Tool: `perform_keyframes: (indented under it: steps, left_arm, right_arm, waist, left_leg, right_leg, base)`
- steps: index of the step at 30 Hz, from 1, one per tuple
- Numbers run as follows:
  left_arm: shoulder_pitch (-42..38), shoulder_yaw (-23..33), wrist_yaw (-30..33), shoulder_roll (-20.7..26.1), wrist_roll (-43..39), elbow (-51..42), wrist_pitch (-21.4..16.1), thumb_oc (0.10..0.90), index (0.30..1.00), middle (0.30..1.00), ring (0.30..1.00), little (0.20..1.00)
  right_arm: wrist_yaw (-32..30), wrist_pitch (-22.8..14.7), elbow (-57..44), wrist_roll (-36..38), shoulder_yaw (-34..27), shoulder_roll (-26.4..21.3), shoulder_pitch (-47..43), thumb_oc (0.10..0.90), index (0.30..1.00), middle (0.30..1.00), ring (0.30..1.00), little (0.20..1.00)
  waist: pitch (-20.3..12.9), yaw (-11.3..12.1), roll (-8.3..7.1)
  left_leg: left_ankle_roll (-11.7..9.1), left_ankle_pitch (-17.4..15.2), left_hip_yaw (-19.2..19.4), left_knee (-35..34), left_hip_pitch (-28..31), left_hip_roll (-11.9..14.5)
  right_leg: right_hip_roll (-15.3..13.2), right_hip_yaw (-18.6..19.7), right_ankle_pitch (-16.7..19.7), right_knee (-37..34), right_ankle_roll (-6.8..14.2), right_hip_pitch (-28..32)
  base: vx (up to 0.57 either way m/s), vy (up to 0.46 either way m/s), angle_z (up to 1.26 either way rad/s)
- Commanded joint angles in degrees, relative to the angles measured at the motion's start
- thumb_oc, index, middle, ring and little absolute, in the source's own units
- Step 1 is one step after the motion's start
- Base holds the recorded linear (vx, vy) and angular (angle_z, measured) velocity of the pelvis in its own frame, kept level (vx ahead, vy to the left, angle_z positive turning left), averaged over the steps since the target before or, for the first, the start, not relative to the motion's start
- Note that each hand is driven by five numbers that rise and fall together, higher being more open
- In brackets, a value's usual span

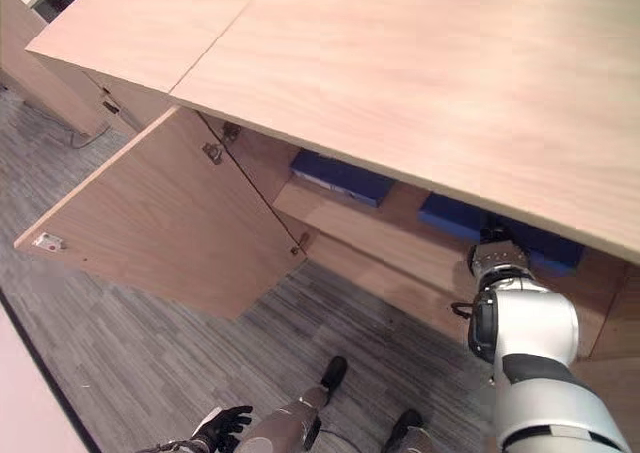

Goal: Put the empty folder in the office cabinet

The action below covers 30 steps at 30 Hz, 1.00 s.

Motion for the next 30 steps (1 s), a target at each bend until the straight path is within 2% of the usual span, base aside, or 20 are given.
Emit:
perform_keyframes:
  steps: [1, 13, 17, 24, 30]
  left_arm:
    - [-2.72, -0.73, 1.1, 1.58, 0.8, 2.68, -0.56, 0.8, 0.9, 0.9, 0.9, 0.9]
    - [-1.25, 0.84, 1.59, 0.08, 1.03, 3.95, 0.05, 0.8, 0.9, 0.9, 0.9, 0.9]
    - [-1.18, 1.21, 1.55, -0.39, 0.75, 3.9, 0.24, 0.8, 0.9, 0.9, 0.9, 0.9]
    - [-0.84, 2.25, 2.76, -2.09, -0.31, 4.62, 0.76, 0.8, 0.9, 0.9, 0.9, 0.9]
    - [-0.43, 3.03, 3.33, -2.46, -0.26, 5.7, 0.99, 0.8, 0.9, 0.9, 0.9, 0.9]
  right_arm:
    - [1.13, -2.41, -4.89, -0.48, -1.67, -2.96, -0.74, 0.8, 0.9, 0.9, 0.9, 0.9]
    - [-0.06, -3.5, -5.56, -1.59, -4.4, 0.36, 4.61, 0.8, 0.9, 0.9, 0.9, 0.9]
    - [-0.06, -3.51, -5.44, -2.1, -5.17, 1.25, 7.05, 0.8, 0.9, 0.9, 0.9, 0.9]
    - [-1.18, -4.96, -6.08, -3.38, -5.83, 6.28, 10.9, 0.8, 0.9, 0.9, 0.9, 0.9]
    - [-0.97, -5.52, -6.04, -3.34, -5.77, 9.01, 12.77, 0.8, 0.9, 0.9, 0.9, 0.9]
  waist:
    - [-1.12, 2.43, -1.71]
    - [-3.36, 2.72, -2.68]
    - [-4.04, 2.71, -3.51]
    - [-5.77, 2.26, -5.56]
    - [-6.52, 1.85, -6.27]
  left_leg:
    - [-1.94, -10.16, 1.82, -1.11, 8.26, 0.94]
    - [-1.84, -10.74, 1.52, -1.11, 11.26, 0.63]
    - [-1.76, -11.06, 1.55, -1.13, 11.91, 0.57]
    - [-1.44, -10.83, 2.14, -1.39, 13.17, 0.29]
    - [-1.0, -11.03, 2.77, -1.54, 13.86, 0.15]
  right_leg:
    - [0.47, 1.93, 1.56, -8.64, 4.84, 7.89]
    - [0.87, 0.36, 2.12, -12.14, 4.65, 12.94]
    - [1.28, 0.19, 2.57, -13.92, 4.56, 14.7]
    - [2.52, 0.16, 4.85, -18.69, 4.68, 18.08]
    - [2.97, 0.53, 5.55, -20.04, 4.62, 18.9]
  base:
    - [0.04, 0.016, 0.04]
    - [0.03, 0.016, 0.02]
    - [0.01, 0.007, 0.01]
    - [0.04, 0.019, -0.04]
    - [0.02, 0.02, -0.08]
